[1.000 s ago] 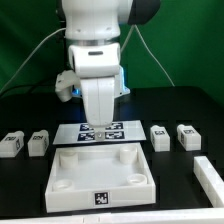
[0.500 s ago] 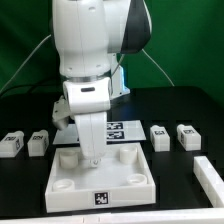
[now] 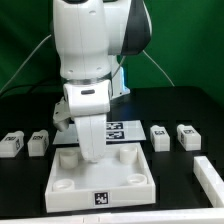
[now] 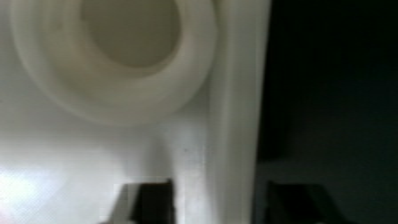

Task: Assemble one leg

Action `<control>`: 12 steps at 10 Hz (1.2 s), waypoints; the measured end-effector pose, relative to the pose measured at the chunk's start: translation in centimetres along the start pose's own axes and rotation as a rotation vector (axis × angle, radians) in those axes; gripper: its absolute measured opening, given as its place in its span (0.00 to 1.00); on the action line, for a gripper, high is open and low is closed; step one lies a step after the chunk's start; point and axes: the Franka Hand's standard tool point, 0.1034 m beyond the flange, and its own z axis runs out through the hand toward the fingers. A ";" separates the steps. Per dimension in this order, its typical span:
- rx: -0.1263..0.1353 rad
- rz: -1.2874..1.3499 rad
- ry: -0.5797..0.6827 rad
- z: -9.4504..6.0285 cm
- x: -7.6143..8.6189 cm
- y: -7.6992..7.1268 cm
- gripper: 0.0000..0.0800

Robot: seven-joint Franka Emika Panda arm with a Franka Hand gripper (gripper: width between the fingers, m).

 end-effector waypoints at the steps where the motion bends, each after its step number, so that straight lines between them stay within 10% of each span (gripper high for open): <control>1: 0.000 0.000 0.000 0.0 0.0 0.0 0.26; 2: -0.006 0.001 -0.001 -0.1 0.0 0.1 0.08; 9: -0.009 0.002 0.000 -0.1 0.1 0.3 0.08; 12: -0.042 0.017 0.023 -0.6 4.0 3.3 0.08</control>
Offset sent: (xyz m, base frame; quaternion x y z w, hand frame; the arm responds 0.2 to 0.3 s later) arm 0.0000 0.0000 0.0000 0.0000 0.0000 0.0000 1.0000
